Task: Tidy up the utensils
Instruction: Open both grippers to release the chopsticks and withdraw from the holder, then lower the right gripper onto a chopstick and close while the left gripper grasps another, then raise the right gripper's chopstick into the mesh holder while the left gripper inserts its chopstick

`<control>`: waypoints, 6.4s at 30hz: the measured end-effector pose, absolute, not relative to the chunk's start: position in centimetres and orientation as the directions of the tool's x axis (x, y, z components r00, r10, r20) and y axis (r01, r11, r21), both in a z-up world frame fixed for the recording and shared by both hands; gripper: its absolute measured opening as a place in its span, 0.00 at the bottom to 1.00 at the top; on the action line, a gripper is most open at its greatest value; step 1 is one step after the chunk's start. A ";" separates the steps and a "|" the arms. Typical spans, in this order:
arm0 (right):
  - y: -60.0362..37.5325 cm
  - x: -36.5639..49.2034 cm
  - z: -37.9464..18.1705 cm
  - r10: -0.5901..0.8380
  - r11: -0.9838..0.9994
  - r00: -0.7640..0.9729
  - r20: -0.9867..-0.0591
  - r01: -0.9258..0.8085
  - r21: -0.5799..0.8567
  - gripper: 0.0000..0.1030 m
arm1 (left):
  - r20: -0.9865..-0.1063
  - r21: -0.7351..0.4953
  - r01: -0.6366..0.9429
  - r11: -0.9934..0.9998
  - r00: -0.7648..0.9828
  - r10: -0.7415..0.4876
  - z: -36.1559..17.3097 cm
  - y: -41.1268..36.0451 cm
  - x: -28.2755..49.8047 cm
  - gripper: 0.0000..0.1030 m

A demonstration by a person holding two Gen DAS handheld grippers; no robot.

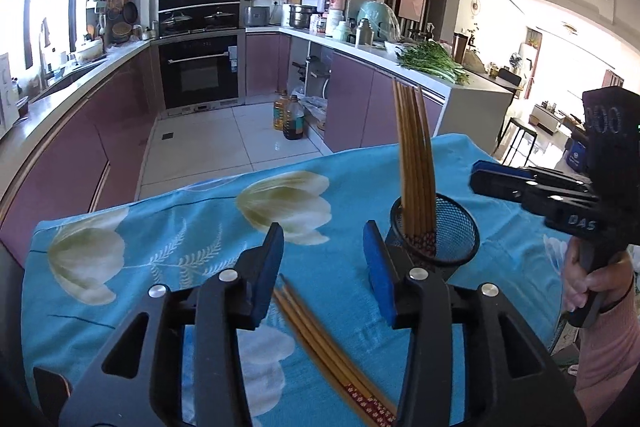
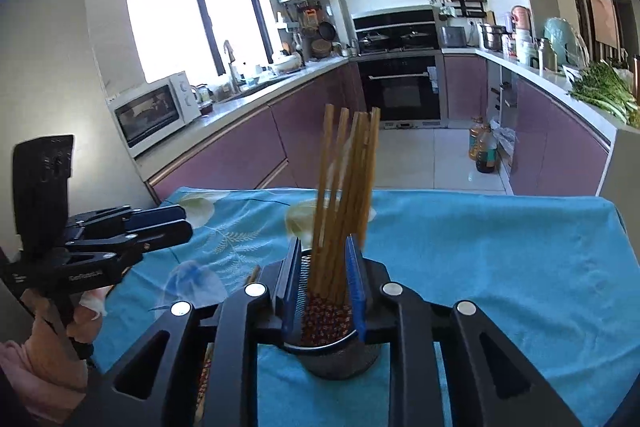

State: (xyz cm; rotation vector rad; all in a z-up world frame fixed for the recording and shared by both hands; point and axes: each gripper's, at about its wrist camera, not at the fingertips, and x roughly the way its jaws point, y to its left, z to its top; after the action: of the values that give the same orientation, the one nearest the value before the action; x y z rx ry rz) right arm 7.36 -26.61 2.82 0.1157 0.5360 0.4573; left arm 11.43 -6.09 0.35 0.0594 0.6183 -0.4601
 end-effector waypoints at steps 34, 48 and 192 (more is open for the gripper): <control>-16.1 4.8 -8.3 0.436 0.859 0.515 -0.738 -0.484 0.169 0.35 | -0.729 0.001 0.289 0.957 0.655 -0.197 -9.6 -3.2 7.5 0.73; -16.4 5.2 -8.4 0.416 0.870 0.513 -0.751 -0.466 0.163 0.35 | -0.763 -0.035 0.336 0.941 0.600 -0.242 -10.7 -5.0 9.3 0.69; -27.9 7.8 6.8 0.467 0.884 0.812 -0.350 -0.416 0.213 0.06 | -0.389 -0.214 0.630 0.746 0.646 -0.657 8.9 -10.9 11.8 0.07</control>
State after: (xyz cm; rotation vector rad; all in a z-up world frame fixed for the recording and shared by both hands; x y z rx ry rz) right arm 7.79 -27.88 6.82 0.1288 0.4060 0.4727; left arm 11.78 -10.90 8.92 -0.0605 0.4665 -0.7327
